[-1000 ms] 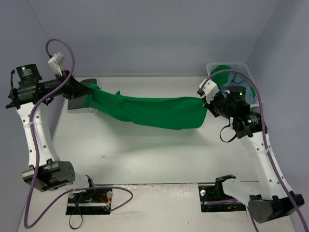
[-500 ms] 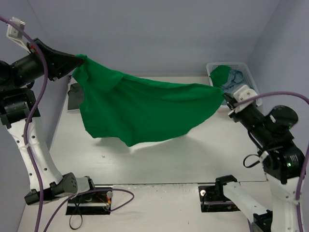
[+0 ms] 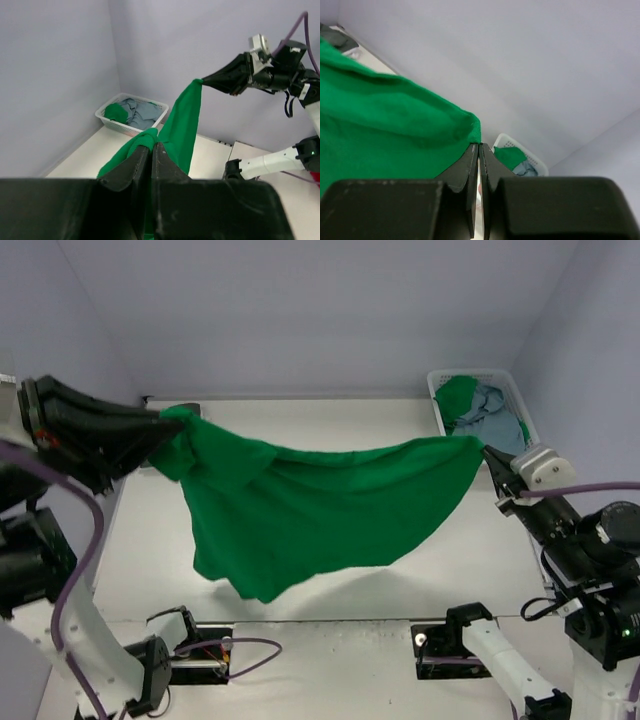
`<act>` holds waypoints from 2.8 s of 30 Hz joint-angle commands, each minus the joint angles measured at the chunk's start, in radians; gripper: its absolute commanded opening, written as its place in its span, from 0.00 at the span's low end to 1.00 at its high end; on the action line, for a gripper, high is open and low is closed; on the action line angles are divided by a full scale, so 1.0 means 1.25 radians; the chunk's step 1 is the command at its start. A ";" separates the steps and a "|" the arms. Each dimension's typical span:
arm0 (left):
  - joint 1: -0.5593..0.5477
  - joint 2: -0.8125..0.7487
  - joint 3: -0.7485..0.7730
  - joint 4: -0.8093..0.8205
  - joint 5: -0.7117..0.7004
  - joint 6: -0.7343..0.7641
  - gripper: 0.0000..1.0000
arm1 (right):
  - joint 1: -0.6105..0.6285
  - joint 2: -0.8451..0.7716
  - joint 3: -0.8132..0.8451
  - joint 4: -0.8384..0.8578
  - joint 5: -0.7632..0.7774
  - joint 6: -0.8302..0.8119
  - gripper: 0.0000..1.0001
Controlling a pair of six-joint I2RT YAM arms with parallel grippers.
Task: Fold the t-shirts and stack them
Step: Flatten out the tshirt
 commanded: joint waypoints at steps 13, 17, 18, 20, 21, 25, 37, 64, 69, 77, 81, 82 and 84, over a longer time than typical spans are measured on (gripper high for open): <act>0.006 -0.007 -0.080 -0.424 -0.080 0.483 0.00 | 0.022 0.020 -0.060 0.139 0.080 -0.031 0.00; 0.007 0.044 -0.151 -0.462 -0.145 0.578 0.00 | 0.026 0.053 -0.131 0.191 0.094 -0.058 0.00; 0.006 0.068 -0.166 -0.457 -0.152 0.588 0.00 | 0.027 0.071 -0.145 0.200 0.094 -0.068 0.00; 0.006 0.096 -0.216 -0.430 -0.154 0.596 0.00 | 0.026 0.104 -0.184 0.234 0.096 -0.074 0.00; 0.007 0.128 -0.232 -0.415 -0.154 0.588 0.00 | 0.024 0.116 -0.196 0.245 0.096 -0.078 0.00; 0.002 0.215 -0.303 -0.318 -0.143 0.548 0.00 | 0.015 0.182 -0.238 0.298 0.084 -0.081 0.00; -0.151 0.497 -0.303 -0.255 -0.214 0.569 0.00 | -0.070 0.479 -0.274 0.476 -0.011 -0.075 0.00; -0.266 1.008 0.164 -0.274 -0.563 0.550 0.00 | -0.073 1.060 -0.027 0.659 0.151 -0.051 0.00; -0.275 1.087 0.269 -0.272 -0.576 0.522 0.00 | -0.073 1.168 0.081 0.638 0.197 -0.035 0.00; -0.277 1.148 0.303 -0.149 -0.621 0.446 0.00 | -0.072 1.286 0.243 0.607 0.275 -0.026 0.00; -0.307 1.173 0.313 -0.108 -0.666 0.430 0.00 | -0.071 1.344 0.300 0.602 0.321 -0.025 0.00; -0.310 1.175 0.314 -0.106 -0.674 0.430 0.00 | -0.072 1.350 0.308 0.602 0.327 -0.025 0.00; -0.315 1.189 0.328 -0.097 -0.684 0.433 0.00 | -0.073 1.376 0.321 0.606 0.343 -0.026 0.00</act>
